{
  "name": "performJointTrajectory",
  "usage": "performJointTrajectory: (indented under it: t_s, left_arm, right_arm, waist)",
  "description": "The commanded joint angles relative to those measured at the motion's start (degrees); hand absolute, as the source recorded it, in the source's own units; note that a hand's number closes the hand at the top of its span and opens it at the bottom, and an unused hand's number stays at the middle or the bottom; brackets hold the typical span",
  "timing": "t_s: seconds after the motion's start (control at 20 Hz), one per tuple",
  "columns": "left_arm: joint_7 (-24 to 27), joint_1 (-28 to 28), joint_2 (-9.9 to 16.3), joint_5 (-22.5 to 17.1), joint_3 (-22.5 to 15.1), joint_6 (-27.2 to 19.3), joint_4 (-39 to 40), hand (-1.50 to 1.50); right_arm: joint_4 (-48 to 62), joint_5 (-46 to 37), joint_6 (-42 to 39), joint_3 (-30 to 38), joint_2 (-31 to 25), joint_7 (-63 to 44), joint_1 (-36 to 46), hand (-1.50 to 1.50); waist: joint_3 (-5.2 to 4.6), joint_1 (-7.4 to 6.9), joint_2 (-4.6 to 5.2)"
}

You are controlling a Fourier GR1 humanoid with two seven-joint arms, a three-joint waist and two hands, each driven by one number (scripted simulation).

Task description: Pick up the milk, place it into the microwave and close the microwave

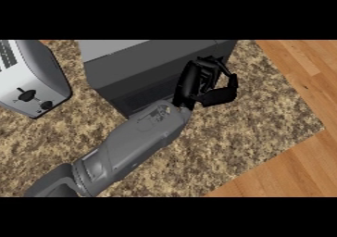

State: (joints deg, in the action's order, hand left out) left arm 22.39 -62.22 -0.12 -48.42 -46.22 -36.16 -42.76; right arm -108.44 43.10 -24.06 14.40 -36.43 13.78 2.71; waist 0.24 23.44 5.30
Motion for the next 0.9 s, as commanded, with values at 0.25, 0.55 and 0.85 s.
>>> performJointTrajectory:
  t_s: [0.25, 0.55, 0.85]
  left_arm:
    - [-0.3, 1.7, 4.2, -1.7, 0.2, 2.1, 10.2, 1.5]
    - [0.6, 0.9, 5.1, -3.8, 0.3, 3.3, 10.7, -1.5]
    - [1.2, 1.1, 5.7, -5.3, -0.9, 4.7, 11.1, -1.5]
  right_arm:
    - [-1.5, 1.5, 1.4, 3.8, -1.3, -0.6, -1.2, -1.5]
    - [-2.3, 2.8, 1.8, 5.1, -1.4, -1.3, -2.9, -1.5]
    - [-4.2, 4.2, 2.6, 6.6, -1.6, -2.1, -4.2, -1.5]
  waist:
    - [-0.25, -4.12, 0.76]
    - [-0.28, -6.19, 0.61]
    - [-0.33, -7.5, 0.09]
